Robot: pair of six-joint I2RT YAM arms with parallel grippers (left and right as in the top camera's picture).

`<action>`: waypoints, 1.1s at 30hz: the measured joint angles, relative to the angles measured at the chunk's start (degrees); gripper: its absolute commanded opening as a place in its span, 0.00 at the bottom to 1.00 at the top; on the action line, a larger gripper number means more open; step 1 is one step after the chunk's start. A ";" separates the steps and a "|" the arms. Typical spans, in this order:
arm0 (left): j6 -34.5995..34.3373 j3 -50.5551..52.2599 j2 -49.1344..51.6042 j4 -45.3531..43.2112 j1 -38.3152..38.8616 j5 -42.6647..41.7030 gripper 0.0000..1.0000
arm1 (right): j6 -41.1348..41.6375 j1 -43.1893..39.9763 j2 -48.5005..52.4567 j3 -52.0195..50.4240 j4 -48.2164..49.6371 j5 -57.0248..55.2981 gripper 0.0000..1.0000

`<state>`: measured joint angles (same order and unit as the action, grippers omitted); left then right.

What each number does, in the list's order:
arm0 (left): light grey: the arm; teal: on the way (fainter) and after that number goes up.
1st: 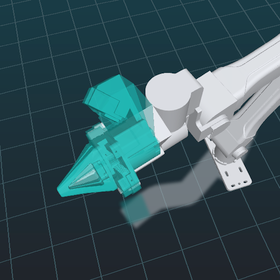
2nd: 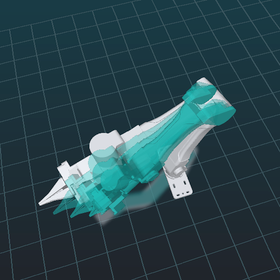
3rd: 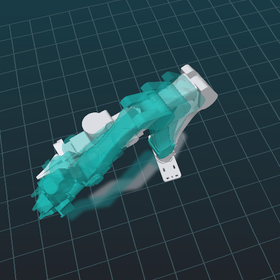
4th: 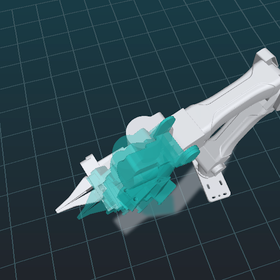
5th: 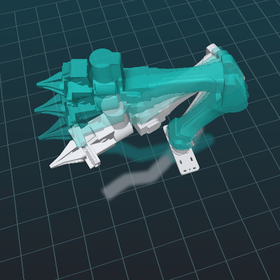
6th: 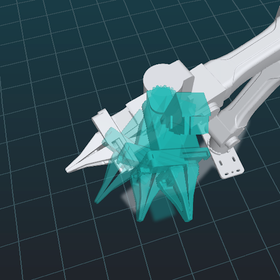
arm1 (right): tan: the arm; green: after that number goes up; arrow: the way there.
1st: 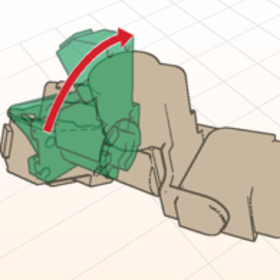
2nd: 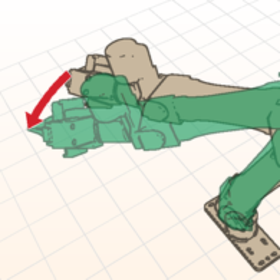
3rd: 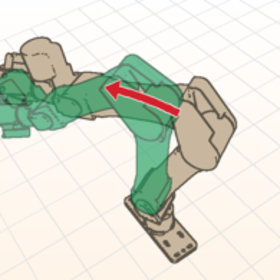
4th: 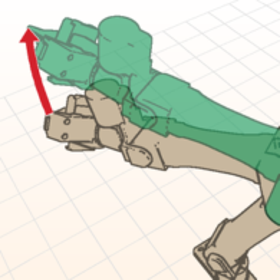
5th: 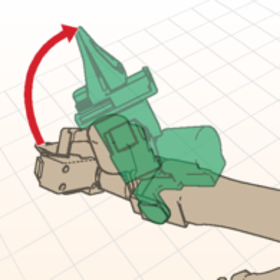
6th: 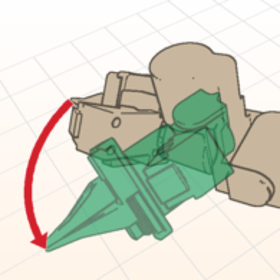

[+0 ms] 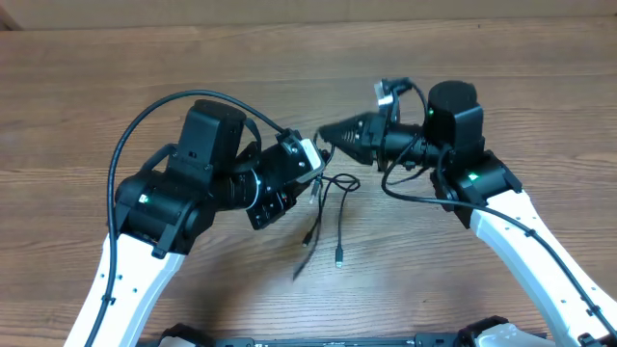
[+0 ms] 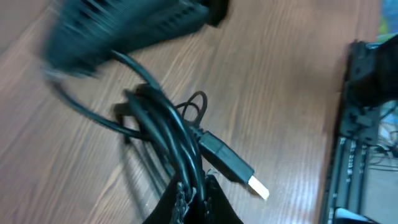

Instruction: Untangle cables

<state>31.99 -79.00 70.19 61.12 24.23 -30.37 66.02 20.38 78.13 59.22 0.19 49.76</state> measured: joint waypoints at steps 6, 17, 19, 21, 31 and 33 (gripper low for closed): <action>1.05 -1.09 0.00 7.34 -0.17 -5.20 0.04 | -0.83 -2.38 0.00 0.04 12.70 -1.31 0.04; -0.09 -0.46 0.04 9.86 0.55 -3.02 0.04 | -17.03 -11.37 0.02 0.72 -2.91 -8.57 0.12; -0.55 -0.44 0.07 9.49 0.55 1.25 0.04 | -21.40 -11.37 0.04 0.72 -8.66 -8.63 0.15; -0.94 -0.44 0.07 9.03 0.55 6.51 0.04 | -24.85 -11.37 0.04 0.72 -13.35 -8.61 0.18; -3.74 -0.37 0.07 1.92 0.55 18.36 0.04 | -43.28 -11.26 0.04 0.72 -31.17 -5.77 0.58; -5.64 -0.37 0.07 -0.24 0.55 15.80 0.04 | -48.63 -11.06 0.04 0.72 -32.44 -5.46 0.60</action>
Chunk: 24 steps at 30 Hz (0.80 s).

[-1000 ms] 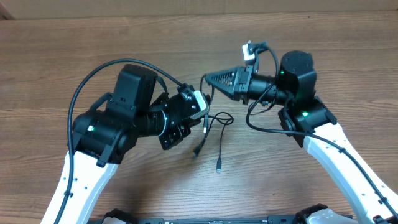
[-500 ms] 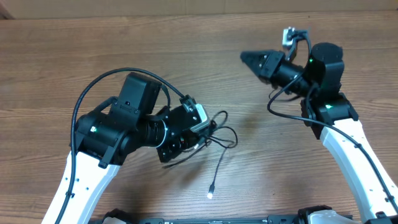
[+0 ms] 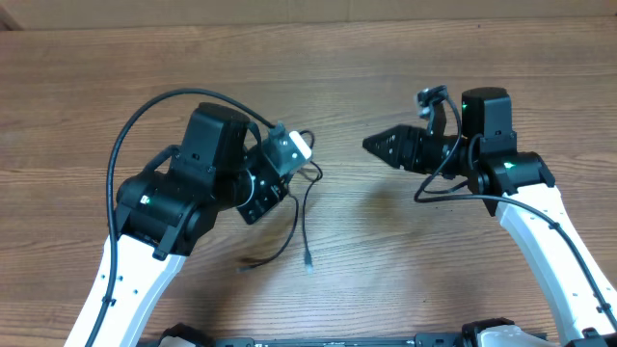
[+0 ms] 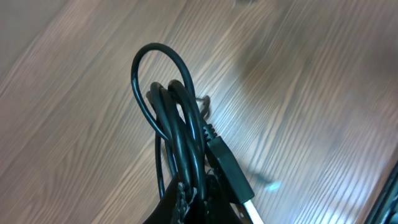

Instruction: Untangle cables

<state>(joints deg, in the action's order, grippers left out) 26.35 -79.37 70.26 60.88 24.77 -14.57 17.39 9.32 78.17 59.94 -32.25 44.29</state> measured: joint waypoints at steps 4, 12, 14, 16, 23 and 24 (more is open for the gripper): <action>-5.40 0.00 0.00 -3.04 0.00 -6.12 0.04 | -7.39 0.11 0.00 0.00 0.55 0.39 0.62; -12.63 0.00 0.00 -4.20 0.00 -22.88 0.04 | -16.11 0.15 0.00 0.00 4.81 4.85 0.64; -13.75 0.00 0.00 -4.17 0.00 -25.66 0.04 | -17.11 0.15 0.00 0.00 6.14 6.05 0.65; -14.84 0.00 0.00 -4.22 -0.15 -27.32 0.04 | -17.62 0.15 0.00 0.00 6.91 7.10 0.68; -23.71 0.00 0.00 -8.92 -5.73 -30.80 0.04 | -18.88 0.15 0.00 0.00 6.75 9.94 0.94; -26.12 0.00 0.00 -9.88 -7.30 -31.69 0.04 | -18.93 0.11 0.00 0.00 6.78 10.08 0.95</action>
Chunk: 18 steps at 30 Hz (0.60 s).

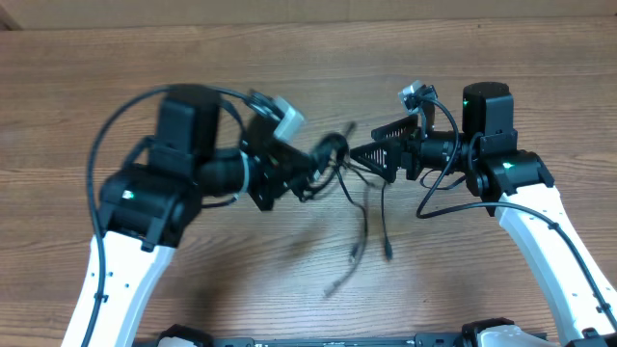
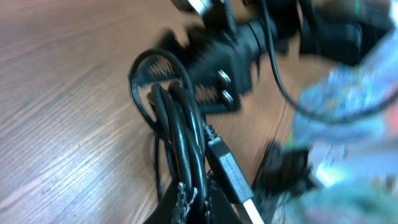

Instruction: Untangle cables

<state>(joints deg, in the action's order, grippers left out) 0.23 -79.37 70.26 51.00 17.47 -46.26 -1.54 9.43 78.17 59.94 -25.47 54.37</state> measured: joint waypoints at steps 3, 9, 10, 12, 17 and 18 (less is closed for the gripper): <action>-5.18 0.02 0.04 -1.05 -3.58 -2.97 0.05 | 0.04 -0.26 -0.17 0.00 -0.02 0.33 0.95; -12.31 0.02 1.14 -1.29 -5.25 -9.33 0.04 | 0.00 -0.81 -2.19 0.00 3.65 0.76 0.95; -12.92 0.02 1.55 -1.29 -5.25 -10.47 0.04 | 0.02 -0.81 -2.40 0.00 4.66 0.92 0.95; -14.03 0.02 2.69 -1.29 -5.25 -12.87 0.05 | 0.00 -0.81 -2.56 0.00 6.60 1.44 0.95; -15.37 0.02 5.60 -1.29 -5.25 -16.41 0.04 | 0.07 -0.81 -2.54 0.00 11.06 3.28 0.95; -15.37 0.02 6.05 -1.29 -5.25 -17.20 0.04 | 0.04 -0.81 -2.56 0.00 11.61 3.34 0.95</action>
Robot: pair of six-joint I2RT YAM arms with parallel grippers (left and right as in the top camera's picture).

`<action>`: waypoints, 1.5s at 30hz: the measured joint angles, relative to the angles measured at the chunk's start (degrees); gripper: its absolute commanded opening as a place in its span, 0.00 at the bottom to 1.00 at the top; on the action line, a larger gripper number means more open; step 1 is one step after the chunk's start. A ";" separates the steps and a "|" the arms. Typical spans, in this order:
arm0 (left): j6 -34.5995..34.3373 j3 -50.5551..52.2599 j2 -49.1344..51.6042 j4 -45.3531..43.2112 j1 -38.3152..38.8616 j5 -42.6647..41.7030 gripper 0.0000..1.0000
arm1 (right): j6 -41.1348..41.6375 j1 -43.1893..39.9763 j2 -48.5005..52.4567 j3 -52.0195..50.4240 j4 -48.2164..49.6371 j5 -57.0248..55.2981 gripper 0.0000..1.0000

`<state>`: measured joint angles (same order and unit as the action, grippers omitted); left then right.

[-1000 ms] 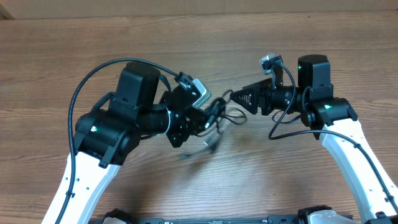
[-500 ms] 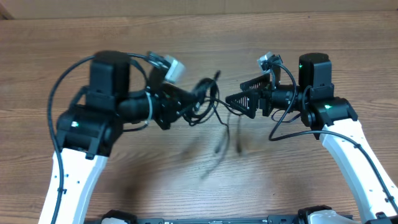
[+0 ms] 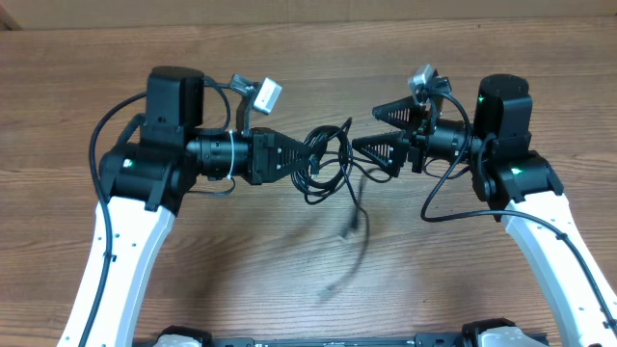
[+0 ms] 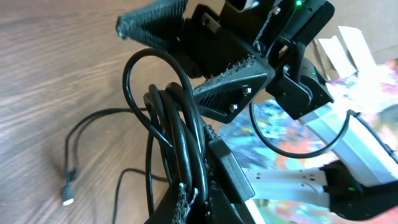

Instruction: Untangle cables

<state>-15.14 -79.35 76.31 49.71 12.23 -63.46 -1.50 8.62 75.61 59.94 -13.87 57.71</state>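
Note:
A bundle of black cables [image 3: 326,159] hangs above the wooden table [image 3: 308,58], with my left gripper [image 3: 292,157] shut on it and pointing right. In the left wrist view the loops [image 4: 177,118] rise from my left gripper [image 4: 194,208], and a black USB plug [image 4: 229,171] lies beside them. Loose ends trail down to a small connector [image 3: 352,226], seen in the wrist view too [image 4: 67,196]. My right gripper [image 3: 364,128] stands open just right of the bundle, facing it. Its ribbed fingers [image 4: 231,79] flank the top loop.
The arms' own black supply cables [image 3: 448,207] loop beside each wrist. A thin loose cable tail [image 3: 333,284] reaches toward the table's near edge. Coloured clutter shows beyond the table in the left wrist view [image 4: 280,143].
My left gripper, still shut on the bundle, has turned level and points straight right. The right gripper's fingers now stand wide apart beside the loops. The dangling ends have swung left.
At first both grippers met at the bundle mid-table, the left shut on it. Then the right gripper was drawn back to the right while the left held the bundle farther left. After that the bundle was at the right gripper's tip, where it now hangs beside the open fingers.

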 measured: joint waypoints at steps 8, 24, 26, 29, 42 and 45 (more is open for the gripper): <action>0.28 0.02 1.33 -0.02 0.00 -6.45 0.04 | 0.00 0.04 -0.02 0.00 4.44 0.76 0.97; 4.42 0.02 1.33 4.39 0.00 -12.83 0.04 | 2.67 0.94 -0.02 0.00 10.19 -2.29 1.00; 5.84 0.02 1.33 4.52 0.00 -13.00 0.04 | 2.99 2.10 -0.02 0.00 10.08 -2.38 1.00; 7.06 0.02 1.33 4.11 -0.02 -13.86 0.04 | 3.02 5.38 0.02 0.00 9.75 -4.04 1.00; 12.15 0.31 3.37 3.21 -0.87 -12.61 0.04 | 3.45 8.17 3.43 0.11 2.40 -25.11 1.00; 12.61 0.70 4.55 2.73 -0.87 -10.47 0.04 | 4.04 6.19 4.79 0.17 0.13 -26.60 1.00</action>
<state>-2.52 -78.65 80.86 52.45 11.35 -73.93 2.55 14.81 80.40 60.12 -13.74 31.11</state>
